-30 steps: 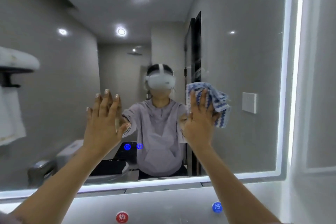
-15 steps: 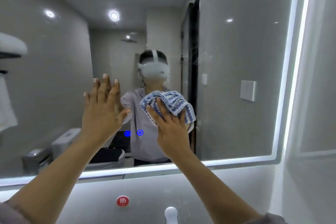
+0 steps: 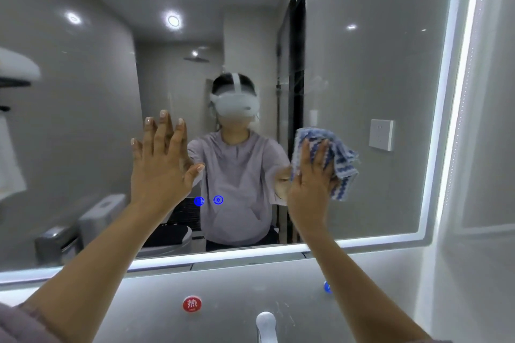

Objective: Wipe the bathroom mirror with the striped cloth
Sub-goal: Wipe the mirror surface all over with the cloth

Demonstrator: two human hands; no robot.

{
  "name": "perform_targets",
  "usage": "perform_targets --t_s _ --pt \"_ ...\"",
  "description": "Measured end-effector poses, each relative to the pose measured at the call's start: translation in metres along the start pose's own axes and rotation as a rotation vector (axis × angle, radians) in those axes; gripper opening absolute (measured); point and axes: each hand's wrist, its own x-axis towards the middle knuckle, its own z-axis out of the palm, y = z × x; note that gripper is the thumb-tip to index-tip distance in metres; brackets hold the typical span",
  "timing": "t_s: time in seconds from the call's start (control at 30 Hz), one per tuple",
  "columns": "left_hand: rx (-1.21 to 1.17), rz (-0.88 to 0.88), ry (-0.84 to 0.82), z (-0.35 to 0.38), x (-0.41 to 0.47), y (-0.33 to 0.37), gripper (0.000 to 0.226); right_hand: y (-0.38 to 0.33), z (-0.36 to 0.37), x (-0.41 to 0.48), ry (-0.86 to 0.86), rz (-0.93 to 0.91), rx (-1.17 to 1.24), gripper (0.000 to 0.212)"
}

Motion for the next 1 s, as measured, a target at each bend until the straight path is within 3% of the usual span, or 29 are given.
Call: perform_targets --t_s 0.07,0.17,0.23,0.33,0.47,0.63,0.83,0.9,1.0 --pt "-0.004 0.004 0.011 0.001 0.0 -0.001 0.087 -0.008 0.014 -0.028 -0.058 -0.128 -0.093 0.058" --pt "0.006 0.009 0.014 0.002 0.0 -0.002 0.092 -0.008 0.032 -0.069 -0.117 -0.272 -0.087 0.075" --pt "0.002 0.027 0.008 0.003 0.0 -0.003 0.099 0.001 0.034 -0.08 -0.151 -0.329 -0.074 0.073" --pt "-0.006 0.013 0.014 0.006 0.0 -0.004 0.086 0.022 0.026 -0.072 -0.199 -0.396 -0.064 0.071" --pt "-0.005 0.005 0.034 0.005 0.0 -0.003 0.092 0.059 0.009 -0.053 -0.143 -0.354 -0.129 0.062" --pt "0.001 0.0 0.019 0.004 0.001 -0.003 0.091 0.118 -0.011 -0.018 -0.132 -0.023 -0.09 0.058" --pt "-0.022 -0.02 -0.006 -0.001 0.0 0.001 0.093 0.075 0.009 -0.028 0.004 0.119 0.017 0.053" --pt "-0.021 -0.015 -0.008 -0.001 0.0 0.002 0.093 0.048 0.015 -0.043 0.001 0.056 -0.017 0.057" --pt "-0.024 -0.011 -0.007 0.0 0.0 0.002 0.093 0.017 0.033 -0.083 -0.106 -0.218 -0.01 0.07"
